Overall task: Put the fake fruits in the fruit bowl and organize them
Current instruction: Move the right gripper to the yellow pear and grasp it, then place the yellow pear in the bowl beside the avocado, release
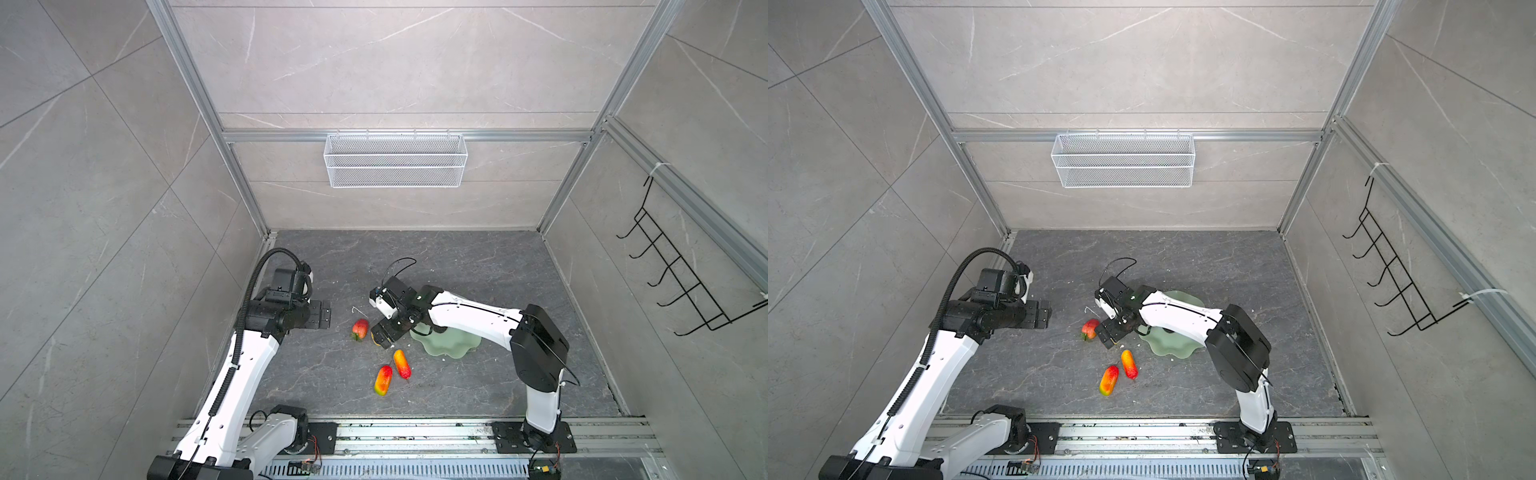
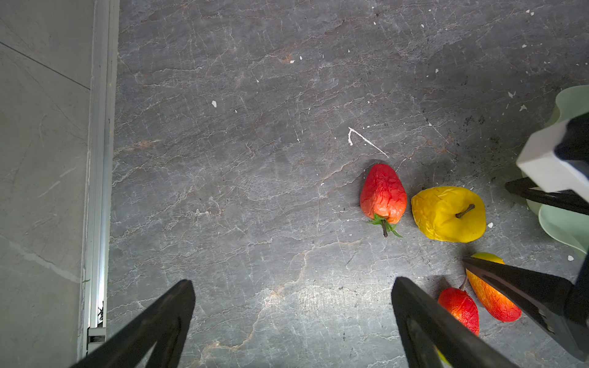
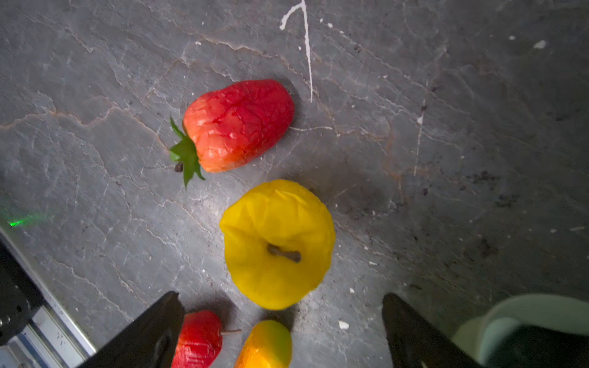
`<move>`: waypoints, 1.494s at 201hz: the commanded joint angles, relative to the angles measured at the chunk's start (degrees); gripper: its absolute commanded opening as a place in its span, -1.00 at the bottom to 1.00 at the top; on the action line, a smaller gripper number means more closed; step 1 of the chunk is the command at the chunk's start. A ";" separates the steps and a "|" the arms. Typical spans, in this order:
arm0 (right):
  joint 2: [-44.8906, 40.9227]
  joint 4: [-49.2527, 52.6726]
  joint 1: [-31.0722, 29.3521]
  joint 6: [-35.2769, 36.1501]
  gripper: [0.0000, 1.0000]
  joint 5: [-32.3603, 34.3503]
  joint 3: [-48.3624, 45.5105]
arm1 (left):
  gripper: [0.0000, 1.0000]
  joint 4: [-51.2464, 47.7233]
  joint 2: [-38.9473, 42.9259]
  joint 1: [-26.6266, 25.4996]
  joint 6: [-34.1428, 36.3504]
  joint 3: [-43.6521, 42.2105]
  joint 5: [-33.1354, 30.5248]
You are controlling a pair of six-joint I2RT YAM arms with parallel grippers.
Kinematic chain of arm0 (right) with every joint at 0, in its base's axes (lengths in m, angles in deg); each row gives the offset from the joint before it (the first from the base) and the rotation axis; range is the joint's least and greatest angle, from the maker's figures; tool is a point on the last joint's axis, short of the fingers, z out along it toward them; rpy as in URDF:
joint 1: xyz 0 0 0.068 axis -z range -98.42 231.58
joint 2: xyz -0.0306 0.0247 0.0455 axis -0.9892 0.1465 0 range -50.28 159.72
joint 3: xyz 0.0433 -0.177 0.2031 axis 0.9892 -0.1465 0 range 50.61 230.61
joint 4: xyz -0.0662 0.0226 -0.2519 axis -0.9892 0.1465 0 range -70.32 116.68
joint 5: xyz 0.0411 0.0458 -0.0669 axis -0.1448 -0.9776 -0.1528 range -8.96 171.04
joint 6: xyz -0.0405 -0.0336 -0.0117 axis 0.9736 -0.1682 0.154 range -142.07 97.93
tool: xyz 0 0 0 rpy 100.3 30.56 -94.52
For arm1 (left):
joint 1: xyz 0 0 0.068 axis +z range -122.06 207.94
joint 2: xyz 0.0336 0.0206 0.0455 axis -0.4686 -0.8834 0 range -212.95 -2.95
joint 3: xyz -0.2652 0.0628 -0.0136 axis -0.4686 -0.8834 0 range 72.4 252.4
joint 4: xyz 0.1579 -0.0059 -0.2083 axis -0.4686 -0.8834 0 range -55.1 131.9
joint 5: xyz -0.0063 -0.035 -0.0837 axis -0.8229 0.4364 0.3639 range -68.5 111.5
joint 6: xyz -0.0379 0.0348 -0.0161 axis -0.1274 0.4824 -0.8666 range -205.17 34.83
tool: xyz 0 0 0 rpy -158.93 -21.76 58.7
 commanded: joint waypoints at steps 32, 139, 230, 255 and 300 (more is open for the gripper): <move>4.93 -1.39 -0.25 -1.25 0.82 -1.36 4.49 | 1.00 -0.06 0.59 -0.07 0.01 0.26 -0.24; 5.60 2.01 -0.22 -0.11 -0.07 -0.59 7.45 | 1.00 0.03 1.45 -0.06 0.33 -0.27 -0.96; -18.69 9.95 12.31 -0.77 -0.08 6.99 -4.27 | 1.00 0.86 1.08 -0.06 0.55 -0.04 -0.29; -22.78 11.60 18.48 -1.65 -0.08 11.64 -9.96 | 1.00 1.24 0.36 -0.07 0.57 0.38 0.57; -20.71 8.31 25.14 -6.15 -0.08 11.57 -16.39 | 1.00 2.40 -0.63 -0.07 0.52 0.74 2.03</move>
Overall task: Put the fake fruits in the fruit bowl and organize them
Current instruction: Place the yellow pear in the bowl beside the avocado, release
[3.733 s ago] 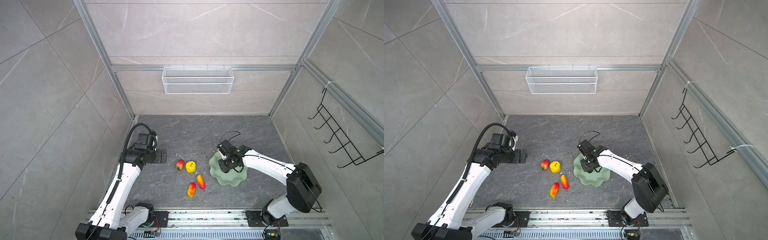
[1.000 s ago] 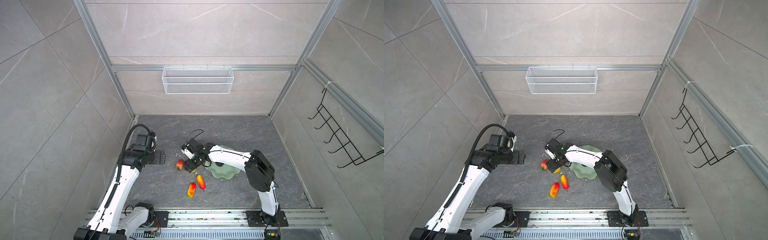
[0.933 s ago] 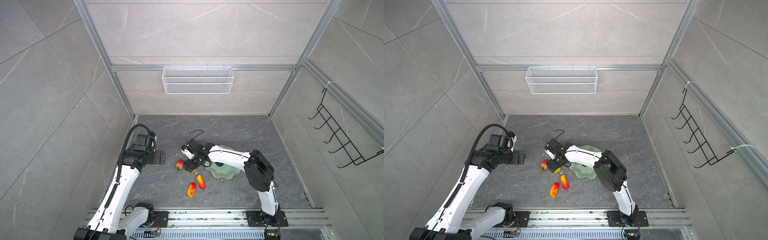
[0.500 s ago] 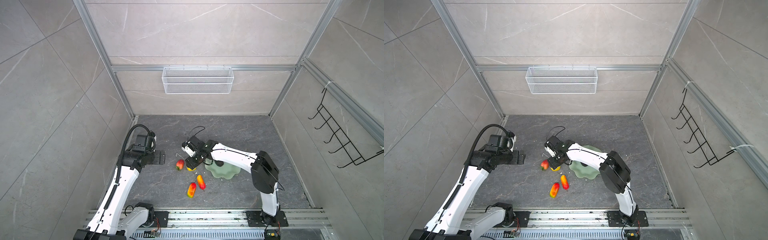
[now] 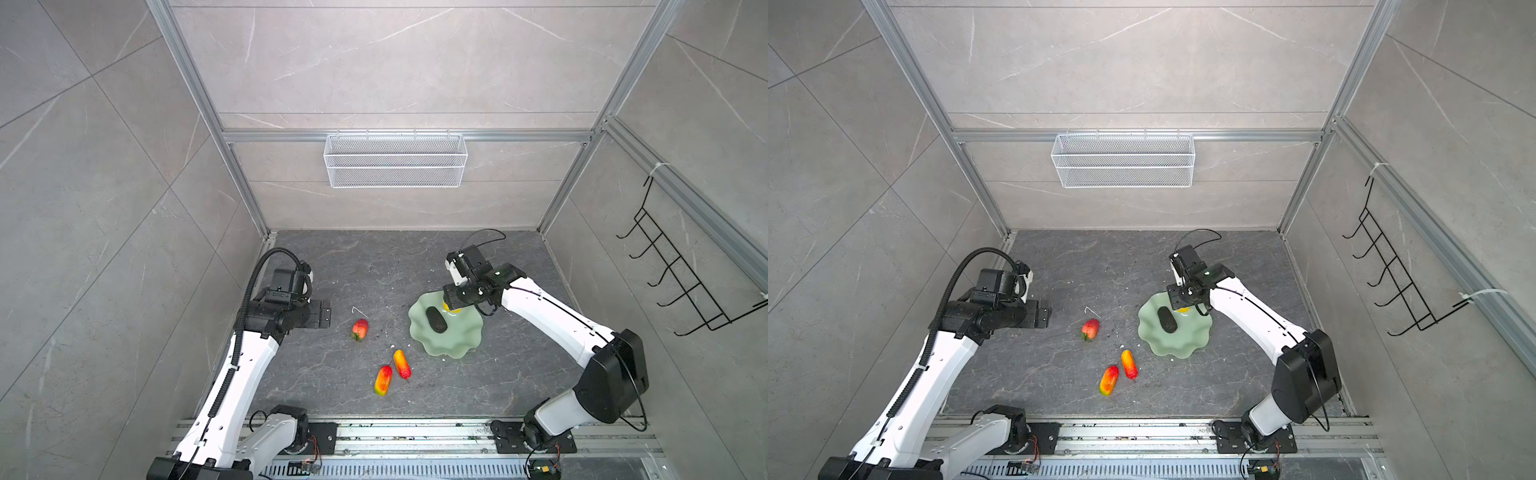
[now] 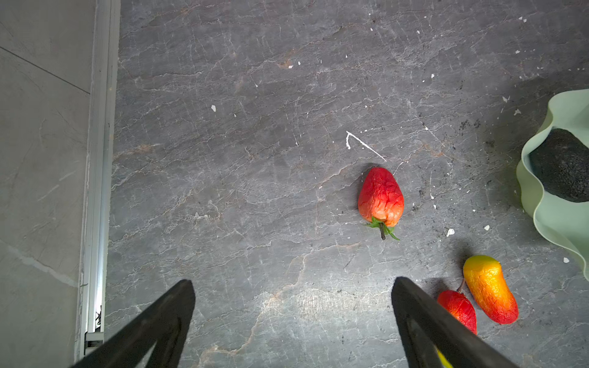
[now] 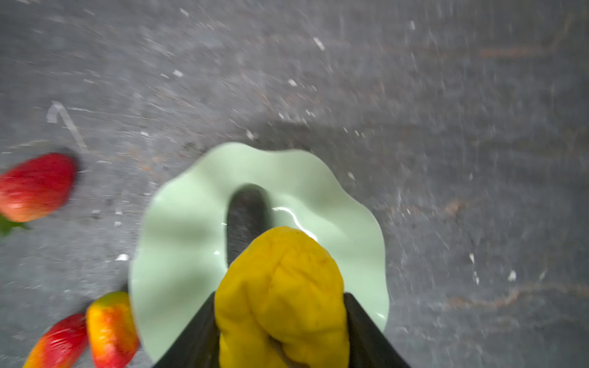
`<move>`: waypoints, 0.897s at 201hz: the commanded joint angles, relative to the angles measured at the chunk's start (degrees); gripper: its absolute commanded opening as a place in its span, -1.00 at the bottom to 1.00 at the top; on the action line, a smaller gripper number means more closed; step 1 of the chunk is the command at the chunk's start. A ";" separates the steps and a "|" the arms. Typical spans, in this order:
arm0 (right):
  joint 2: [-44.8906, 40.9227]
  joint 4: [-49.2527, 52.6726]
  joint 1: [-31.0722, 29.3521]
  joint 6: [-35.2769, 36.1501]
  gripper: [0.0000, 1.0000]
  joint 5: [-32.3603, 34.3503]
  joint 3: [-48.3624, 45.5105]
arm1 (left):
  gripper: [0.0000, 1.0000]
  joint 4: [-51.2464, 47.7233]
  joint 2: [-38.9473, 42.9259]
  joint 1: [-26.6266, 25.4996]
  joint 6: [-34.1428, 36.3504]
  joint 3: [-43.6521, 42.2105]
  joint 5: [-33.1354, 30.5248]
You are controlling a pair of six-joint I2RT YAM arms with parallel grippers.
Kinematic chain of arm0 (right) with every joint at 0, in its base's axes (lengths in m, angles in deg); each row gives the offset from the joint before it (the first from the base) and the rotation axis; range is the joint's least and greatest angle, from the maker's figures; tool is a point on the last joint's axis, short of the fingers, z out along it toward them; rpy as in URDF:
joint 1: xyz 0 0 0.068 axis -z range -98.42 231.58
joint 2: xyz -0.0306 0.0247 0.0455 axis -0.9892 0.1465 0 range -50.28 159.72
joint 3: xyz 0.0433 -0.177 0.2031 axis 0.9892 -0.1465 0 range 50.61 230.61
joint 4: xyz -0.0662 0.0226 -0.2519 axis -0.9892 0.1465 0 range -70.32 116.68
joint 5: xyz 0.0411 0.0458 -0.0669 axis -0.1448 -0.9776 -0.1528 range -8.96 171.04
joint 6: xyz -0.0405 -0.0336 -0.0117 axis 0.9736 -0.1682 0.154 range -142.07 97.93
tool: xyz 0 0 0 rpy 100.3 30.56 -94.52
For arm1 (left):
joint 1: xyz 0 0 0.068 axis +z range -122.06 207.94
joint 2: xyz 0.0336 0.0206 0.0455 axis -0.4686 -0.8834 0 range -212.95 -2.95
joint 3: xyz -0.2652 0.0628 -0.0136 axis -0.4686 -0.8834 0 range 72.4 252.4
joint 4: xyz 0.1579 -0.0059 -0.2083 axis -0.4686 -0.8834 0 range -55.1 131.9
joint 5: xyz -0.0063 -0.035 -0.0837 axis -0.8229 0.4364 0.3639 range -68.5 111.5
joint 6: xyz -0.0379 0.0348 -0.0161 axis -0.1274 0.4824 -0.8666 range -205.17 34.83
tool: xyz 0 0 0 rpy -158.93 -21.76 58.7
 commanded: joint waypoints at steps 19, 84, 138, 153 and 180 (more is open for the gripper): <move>4.01 -3.21 1.66 -3.88 -0.08 -0.09 -3.55 | 1.00 0.94 -0.15 -0.07 0.68 0.81 1.19; 11.40 -8.69 1.86 -4.34 -0.09 -2.03 -1.90 | 1.00 -0.28 1.53 -0.07 0.76 0.17 0.06; 11.89 -10.58 1.81 -4.78 0.06 -3.04 -3.05 | 1.00 -0.31 0.73 -0.03 0.72 0.72 0.54; 11.45 -10.09 1.86 -4.76 0.18 -2.90 -3.14 | 1.00 -0.30 0.43 -0.07 0.75 0.87 0.64; 9.66 -8.44 1.86 -4.14 0.41 -2.06 -2.50 | 1.00 -0.34 0.61 -0.05 0.74 0.87 0.72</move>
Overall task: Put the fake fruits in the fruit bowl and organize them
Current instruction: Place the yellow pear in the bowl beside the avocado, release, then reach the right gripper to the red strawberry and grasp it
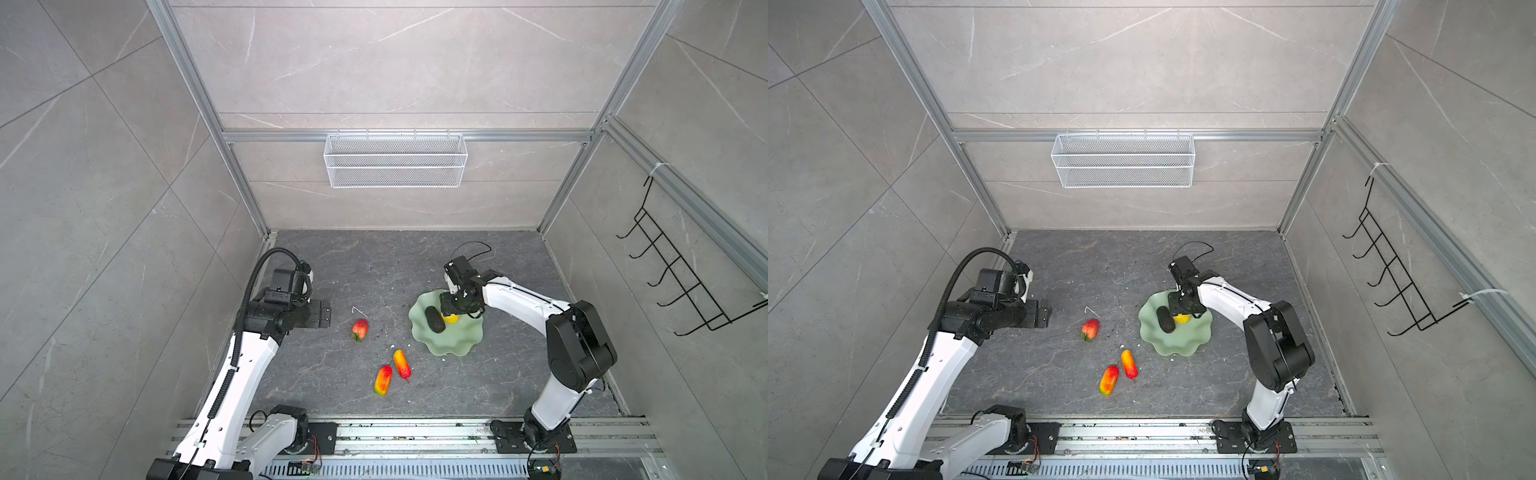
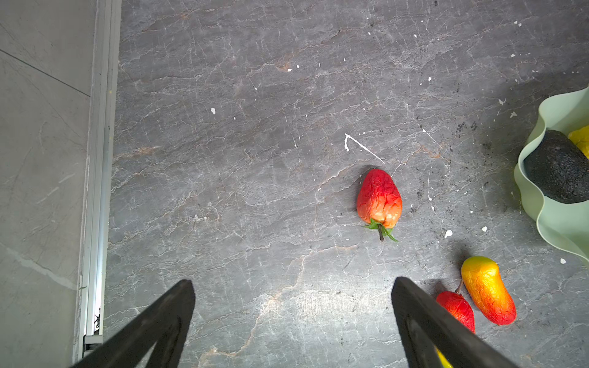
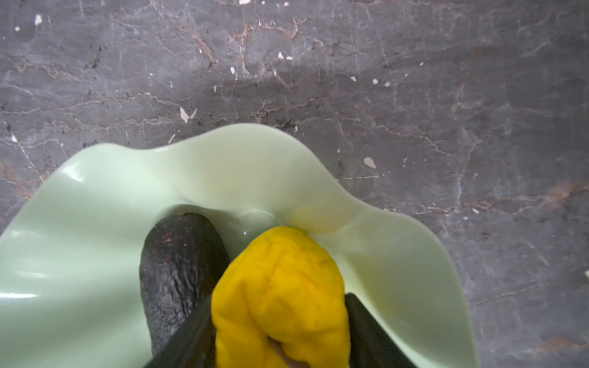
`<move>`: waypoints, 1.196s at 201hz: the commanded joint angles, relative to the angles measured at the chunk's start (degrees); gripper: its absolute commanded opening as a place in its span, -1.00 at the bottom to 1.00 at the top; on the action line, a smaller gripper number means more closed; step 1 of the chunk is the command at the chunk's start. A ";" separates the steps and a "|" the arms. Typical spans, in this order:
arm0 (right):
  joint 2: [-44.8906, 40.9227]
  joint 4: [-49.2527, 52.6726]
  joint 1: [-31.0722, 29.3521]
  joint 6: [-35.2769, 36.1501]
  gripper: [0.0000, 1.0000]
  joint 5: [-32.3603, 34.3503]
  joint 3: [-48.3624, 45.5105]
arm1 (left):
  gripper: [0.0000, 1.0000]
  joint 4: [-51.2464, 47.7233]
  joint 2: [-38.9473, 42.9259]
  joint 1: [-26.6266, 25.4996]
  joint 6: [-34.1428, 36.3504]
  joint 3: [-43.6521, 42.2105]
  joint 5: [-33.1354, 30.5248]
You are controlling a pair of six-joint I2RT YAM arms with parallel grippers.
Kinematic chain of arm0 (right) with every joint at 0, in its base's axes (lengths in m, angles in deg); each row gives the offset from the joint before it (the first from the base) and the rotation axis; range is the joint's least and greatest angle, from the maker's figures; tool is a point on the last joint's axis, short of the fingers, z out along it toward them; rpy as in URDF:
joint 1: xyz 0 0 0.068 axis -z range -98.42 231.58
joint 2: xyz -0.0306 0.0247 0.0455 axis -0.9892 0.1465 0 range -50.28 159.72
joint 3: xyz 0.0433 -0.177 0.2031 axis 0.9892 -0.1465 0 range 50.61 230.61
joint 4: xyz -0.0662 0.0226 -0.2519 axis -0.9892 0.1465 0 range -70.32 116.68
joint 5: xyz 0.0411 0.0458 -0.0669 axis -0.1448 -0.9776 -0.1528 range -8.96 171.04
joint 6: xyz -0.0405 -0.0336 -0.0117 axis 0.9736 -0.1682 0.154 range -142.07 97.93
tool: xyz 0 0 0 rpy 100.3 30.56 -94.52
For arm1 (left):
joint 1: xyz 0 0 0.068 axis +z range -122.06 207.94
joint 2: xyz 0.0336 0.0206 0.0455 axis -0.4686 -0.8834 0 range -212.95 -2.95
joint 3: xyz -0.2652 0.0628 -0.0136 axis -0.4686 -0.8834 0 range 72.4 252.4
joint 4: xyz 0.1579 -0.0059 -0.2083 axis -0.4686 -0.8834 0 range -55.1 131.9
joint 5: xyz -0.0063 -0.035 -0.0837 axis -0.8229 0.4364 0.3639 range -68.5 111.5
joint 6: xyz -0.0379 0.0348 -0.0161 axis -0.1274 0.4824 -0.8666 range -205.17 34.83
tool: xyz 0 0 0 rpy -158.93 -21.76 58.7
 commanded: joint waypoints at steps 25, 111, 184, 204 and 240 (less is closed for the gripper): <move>-4.03 4.14 0.08 0.75 0.64 1.05 2.79 | 1.00 -0.15 0.24 -0.07 0.66 0.71 0.75; -14.79 15.40 -6.89 11.20 0.99 -4.58 11.09 | 1.00 -0.27 1.28 -0.07 0.78 0.40 1.02; -7.74 10.84 -27.61 6.17 0.99 -7.88 10.15 | 1.00 -0.22 1.17 -0.07 0.49 0.32 1.81; -3.06 6.76 -29.34 5.79 0.99 -7.75 11.91 | 1.00 -0.11 0.73 -0.07 0.56 0.23 1.93; 8.87 4.12 -30.03 2.76 0.99 -7.29 22.38 | 1.00 -0.69 1.49 -0.07 0.51 -0.07 1.53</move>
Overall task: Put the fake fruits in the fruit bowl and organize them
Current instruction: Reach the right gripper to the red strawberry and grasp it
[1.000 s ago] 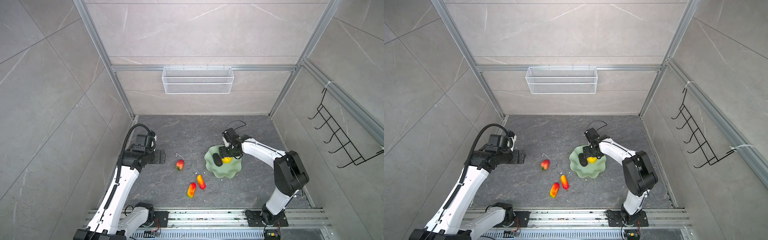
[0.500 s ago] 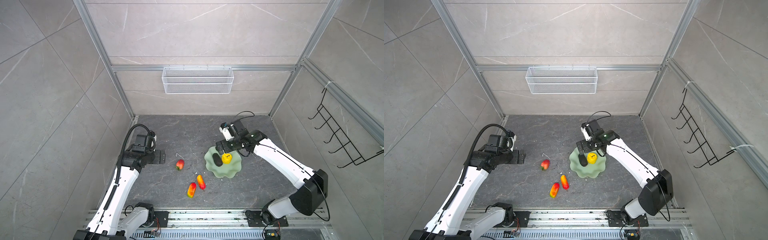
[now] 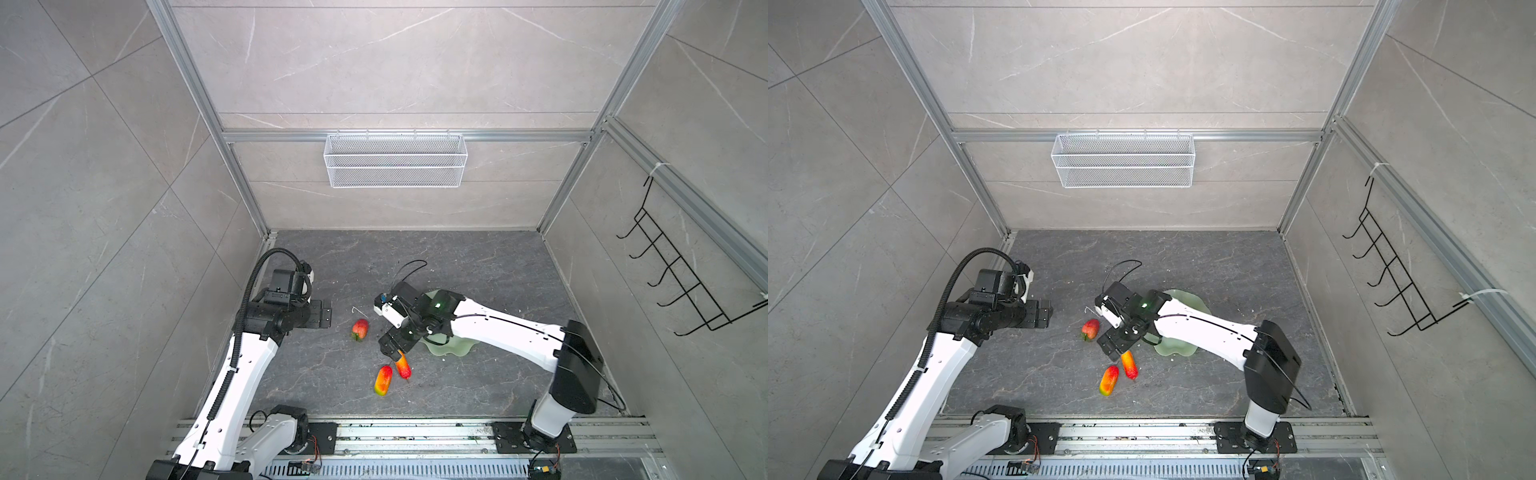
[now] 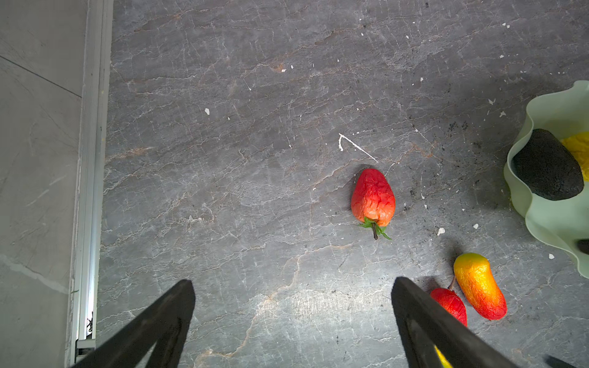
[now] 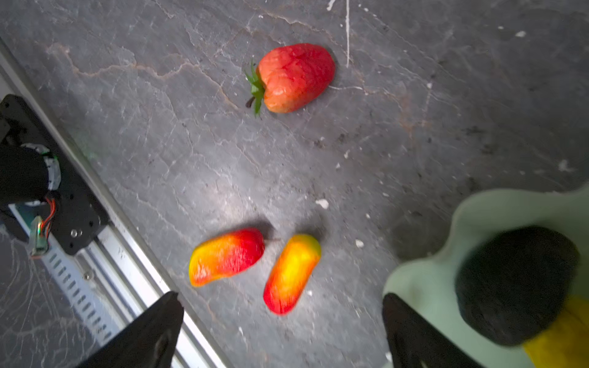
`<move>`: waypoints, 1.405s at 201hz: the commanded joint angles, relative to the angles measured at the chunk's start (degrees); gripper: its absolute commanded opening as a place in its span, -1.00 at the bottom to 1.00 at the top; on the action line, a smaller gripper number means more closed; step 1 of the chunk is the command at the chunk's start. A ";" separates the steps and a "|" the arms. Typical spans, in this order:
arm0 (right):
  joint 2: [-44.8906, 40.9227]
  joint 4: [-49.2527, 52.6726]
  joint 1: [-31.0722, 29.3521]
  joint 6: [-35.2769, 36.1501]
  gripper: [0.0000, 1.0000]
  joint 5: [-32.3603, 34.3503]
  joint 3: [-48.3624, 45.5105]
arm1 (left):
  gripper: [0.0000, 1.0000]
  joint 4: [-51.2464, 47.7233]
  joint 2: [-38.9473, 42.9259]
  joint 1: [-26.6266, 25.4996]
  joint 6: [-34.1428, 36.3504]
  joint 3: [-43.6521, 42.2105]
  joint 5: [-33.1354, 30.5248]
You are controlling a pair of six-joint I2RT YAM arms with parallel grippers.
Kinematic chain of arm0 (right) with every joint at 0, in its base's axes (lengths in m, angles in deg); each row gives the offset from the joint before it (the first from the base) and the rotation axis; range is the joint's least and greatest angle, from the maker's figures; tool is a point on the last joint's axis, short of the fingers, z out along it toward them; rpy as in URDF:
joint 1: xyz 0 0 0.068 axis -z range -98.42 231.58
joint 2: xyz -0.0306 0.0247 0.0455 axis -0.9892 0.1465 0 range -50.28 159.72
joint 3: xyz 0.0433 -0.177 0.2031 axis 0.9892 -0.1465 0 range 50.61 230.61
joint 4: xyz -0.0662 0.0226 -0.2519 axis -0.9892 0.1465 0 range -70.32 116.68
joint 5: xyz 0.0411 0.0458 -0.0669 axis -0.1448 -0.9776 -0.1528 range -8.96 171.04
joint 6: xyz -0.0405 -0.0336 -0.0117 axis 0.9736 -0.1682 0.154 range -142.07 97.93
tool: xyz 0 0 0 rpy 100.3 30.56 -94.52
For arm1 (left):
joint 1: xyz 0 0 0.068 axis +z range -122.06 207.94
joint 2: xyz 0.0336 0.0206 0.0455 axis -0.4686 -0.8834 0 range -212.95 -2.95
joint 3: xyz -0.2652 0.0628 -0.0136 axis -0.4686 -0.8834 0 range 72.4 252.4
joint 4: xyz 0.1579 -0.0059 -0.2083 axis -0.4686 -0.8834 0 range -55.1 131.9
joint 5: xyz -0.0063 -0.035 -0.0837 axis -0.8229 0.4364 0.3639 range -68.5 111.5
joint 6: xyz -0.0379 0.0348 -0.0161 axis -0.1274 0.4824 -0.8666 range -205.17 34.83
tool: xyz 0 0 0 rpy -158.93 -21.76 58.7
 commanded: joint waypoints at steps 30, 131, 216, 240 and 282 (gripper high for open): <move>15.85 -0.81 -0.34 -10.31 0.99 2.73 18.57 | 1.00 -1.48 2.66 -0.06 0.61 -0.71 -0.83; 34.09 9.19 -0.46 -17.51 0.90 4.64 36.74 | 1.00 -0.96 3.38 -0.07 1.88 -2.27 -1.66; 34.48 8.91 -0.31 -17.18 0.38 4.73 34.77 | 1.00 -0.30 1.74 -0.07 3.09 -1.80 -1.66; 34.78 8.53 -0.18 -17.18 0.32 4.95 35.05 | 1.00 0.19 1.57 -0.07 3.06 -2.52 -1.75; 35.11 8.37 0.45 -15.63 0.22 5.02 35.88 | 1.00 0.38 1.78 -0.07 2.58 -2.93 -1.75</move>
